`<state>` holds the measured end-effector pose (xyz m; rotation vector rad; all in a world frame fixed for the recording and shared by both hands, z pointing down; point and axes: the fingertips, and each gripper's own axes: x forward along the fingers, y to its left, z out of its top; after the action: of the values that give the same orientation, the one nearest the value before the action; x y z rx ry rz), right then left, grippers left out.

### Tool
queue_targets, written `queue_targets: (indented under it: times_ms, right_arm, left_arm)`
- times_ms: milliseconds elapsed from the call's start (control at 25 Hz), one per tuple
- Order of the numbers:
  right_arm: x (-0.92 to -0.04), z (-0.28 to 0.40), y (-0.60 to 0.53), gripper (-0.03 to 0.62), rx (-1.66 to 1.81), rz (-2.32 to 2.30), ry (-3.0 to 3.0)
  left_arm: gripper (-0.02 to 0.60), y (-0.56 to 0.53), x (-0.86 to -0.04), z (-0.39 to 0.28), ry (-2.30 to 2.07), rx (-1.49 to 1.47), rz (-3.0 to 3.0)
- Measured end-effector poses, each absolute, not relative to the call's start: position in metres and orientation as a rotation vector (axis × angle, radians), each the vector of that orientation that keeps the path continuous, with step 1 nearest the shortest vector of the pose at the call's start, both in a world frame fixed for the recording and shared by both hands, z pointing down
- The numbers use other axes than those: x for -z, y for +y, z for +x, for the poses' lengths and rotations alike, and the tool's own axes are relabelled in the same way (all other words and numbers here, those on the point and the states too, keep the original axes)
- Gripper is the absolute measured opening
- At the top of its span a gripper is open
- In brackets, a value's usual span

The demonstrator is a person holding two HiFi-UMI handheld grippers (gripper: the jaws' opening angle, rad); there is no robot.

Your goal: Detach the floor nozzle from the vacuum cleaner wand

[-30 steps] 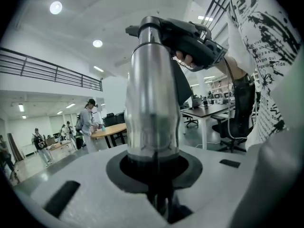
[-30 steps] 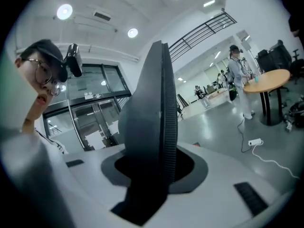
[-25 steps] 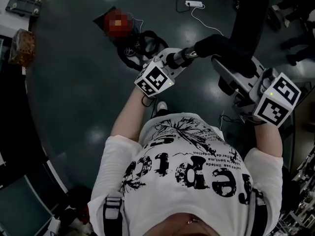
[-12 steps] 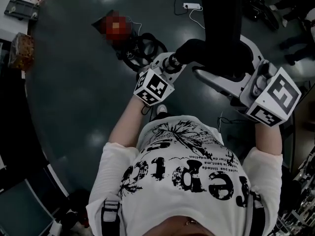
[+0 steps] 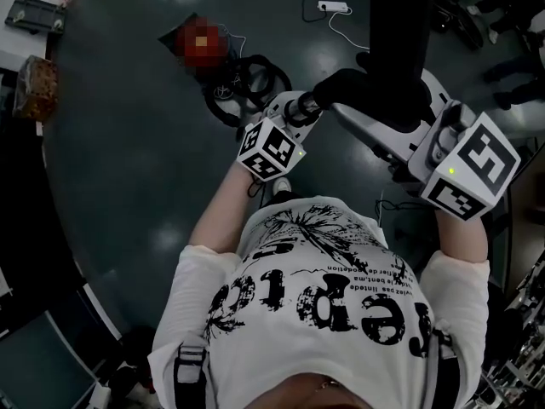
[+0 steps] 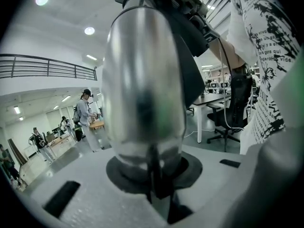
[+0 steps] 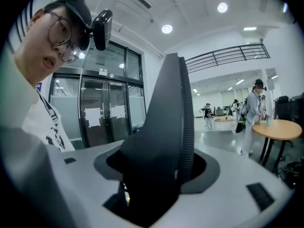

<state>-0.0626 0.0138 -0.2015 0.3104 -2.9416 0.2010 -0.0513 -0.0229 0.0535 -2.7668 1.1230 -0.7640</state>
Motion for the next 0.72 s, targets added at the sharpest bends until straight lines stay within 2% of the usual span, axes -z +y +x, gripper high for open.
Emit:
queue_targets:
  times_ms: [80,400,720]
  right_arm:
    - [0.204,-0.06,0.015,0.27,-0.147,0.317,-2.95]
    - [0.21,-0.045,0.017,0.262,-0.07,0.265,-2.982]
    - [0.207,-0.03,0.029,0.259,0.183,0.052,-2.964]
  left_arm:
    - [0.072,-0.022,-0.053,-0.047,1.07,0.74,-2.785]
    - [0.069,-0.014,-0.041,-0.039,0.804,0.615,-2.86]
    - [0.06,0.033,-0.074,-0.022,0.218,0.805,-3.041]
